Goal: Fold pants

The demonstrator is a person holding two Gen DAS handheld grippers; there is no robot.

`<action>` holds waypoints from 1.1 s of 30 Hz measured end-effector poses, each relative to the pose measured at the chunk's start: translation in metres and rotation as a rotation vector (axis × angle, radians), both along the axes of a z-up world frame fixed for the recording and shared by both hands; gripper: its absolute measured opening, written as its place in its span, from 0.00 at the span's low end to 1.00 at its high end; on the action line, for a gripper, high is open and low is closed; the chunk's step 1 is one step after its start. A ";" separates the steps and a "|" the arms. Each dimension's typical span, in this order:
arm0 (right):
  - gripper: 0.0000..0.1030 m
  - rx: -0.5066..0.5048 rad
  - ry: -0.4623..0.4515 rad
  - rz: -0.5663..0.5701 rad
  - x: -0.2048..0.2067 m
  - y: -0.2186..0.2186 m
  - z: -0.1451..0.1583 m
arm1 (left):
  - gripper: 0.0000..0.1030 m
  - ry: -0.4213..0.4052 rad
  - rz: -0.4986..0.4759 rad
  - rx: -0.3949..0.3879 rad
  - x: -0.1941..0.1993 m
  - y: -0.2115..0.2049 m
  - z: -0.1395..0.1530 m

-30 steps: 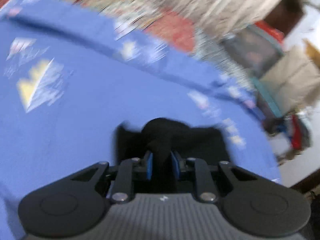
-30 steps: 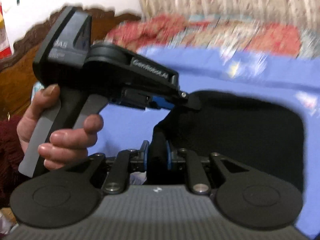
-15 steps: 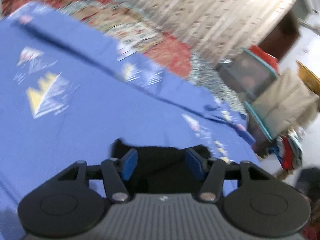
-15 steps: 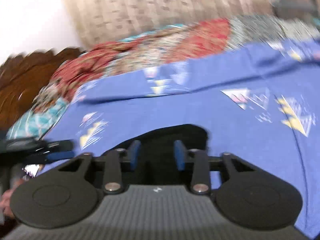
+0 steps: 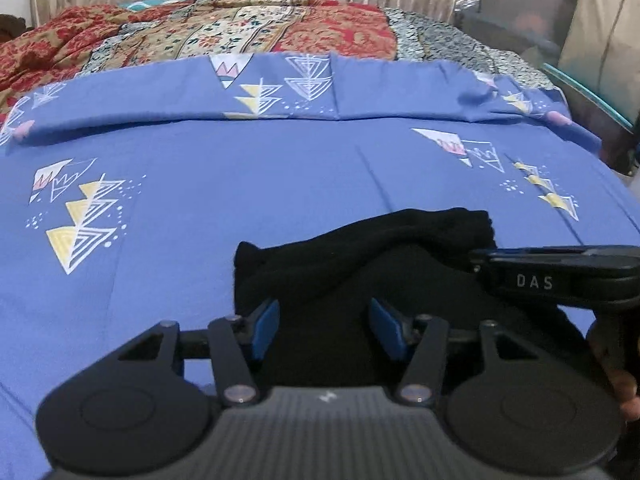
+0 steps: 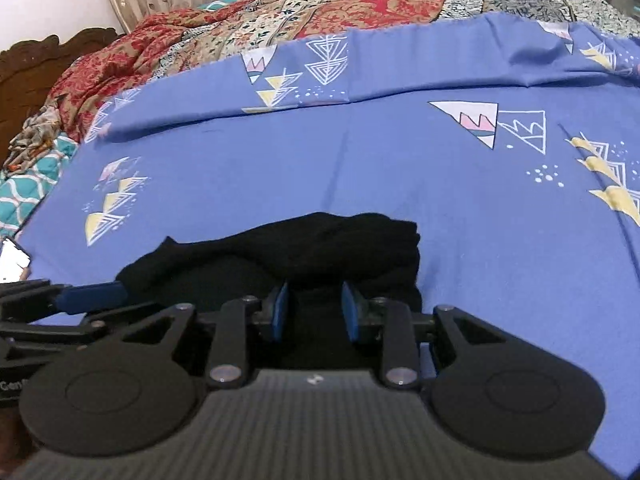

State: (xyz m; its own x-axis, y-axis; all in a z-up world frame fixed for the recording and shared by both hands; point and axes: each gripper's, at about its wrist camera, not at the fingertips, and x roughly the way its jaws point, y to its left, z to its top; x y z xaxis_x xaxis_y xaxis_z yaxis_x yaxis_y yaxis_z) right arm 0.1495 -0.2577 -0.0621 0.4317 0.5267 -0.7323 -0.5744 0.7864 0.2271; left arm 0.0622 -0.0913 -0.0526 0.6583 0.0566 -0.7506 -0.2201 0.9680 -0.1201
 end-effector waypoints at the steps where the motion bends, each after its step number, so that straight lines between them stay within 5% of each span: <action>1: 0.31 0.002 0.000 -0.007 0.004 0.000 -0.001 | 0.51 0.004 0.006 -0.003 -0.002 0.003 0.001; 22: 0.44 -0.010 -0.070 -0.091 -0.022 -0.014 0.012 | 0.51 0.018 0.047 0.031 -0.014 -0.003 0.002; 33: 0.46 0.032 -0.176 -0.119 -0.044 -0.012 0.036 | 0.52 0.012 0.050 0.002 -0.016 0.002 -0.001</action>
